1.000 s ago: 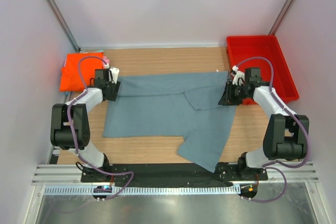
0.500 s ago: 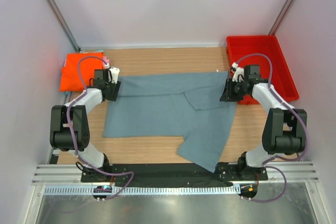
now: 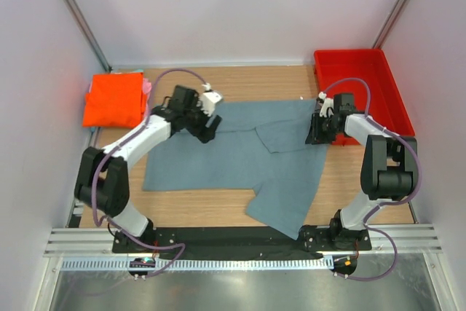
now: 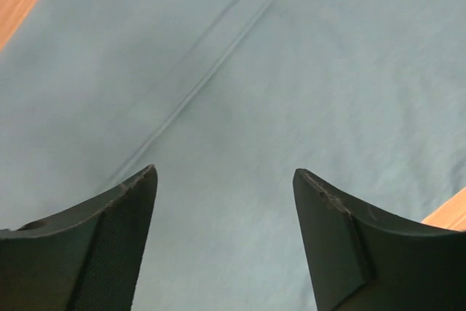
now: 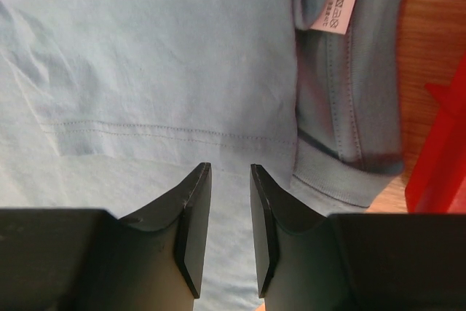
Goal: Fold and stack the t-shirts
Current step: Fold the tshirt
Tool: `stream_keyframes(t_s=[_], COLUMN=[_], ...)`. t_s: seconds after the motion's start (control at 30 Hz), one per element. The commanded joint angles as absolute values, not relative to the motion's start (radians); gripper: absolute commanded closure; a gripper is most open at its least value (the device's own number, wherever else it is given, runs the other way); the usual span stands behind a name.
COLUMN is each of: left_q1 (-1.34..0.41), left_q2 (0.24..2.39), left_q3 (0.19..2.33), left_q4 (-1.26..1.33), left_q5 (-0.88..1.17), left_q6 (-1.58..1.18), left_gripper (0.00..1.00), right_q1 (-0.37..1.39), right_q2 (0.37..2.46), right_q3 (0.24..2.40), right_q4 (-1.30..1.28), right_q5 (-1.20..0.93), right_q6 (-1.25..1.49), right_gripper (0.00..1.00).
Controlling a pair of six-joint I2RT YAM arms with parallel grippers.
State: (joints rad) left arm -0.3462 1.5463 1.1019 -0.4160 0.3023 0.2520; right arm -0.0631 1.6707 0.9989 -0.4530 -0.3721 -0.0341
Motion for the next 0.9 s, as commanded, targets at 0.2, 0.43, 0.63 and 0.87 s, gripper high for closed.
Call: stream_keyframes(t_s=[0.2,0.43,0.63,0.87], left_q1=[-0.683,-0.77,-0.859,-0.907], left_q2=[1.969,2.143,2.193,2.227], left_q3=[1.509,1.74,1.796,1.851], left_q4=[-0.492,-0.606,-0.612,-0.62], left_q5=[0.123,0.078,0.031,0.02], left_q6=[0.258,0.221,0.239,0.235], left_gripper=[0.29,0.37,0.37,0.37], right_q1=[-0.071,-0.083,-0.115,-0.126], right_q2=[1.651,1.612,1.597,1.614], right_q3=[0.989,0.97,0.959,0.957], right_q4=[-0.399,-0.419,-0.416,-0.414], right_q5=[-0.311,-0.273,-0.261,-0.275], right_q6=[-0.029,-0.038,-0.048,-0.045], right_gripper=[0.66,0.66,0.67,0.68])
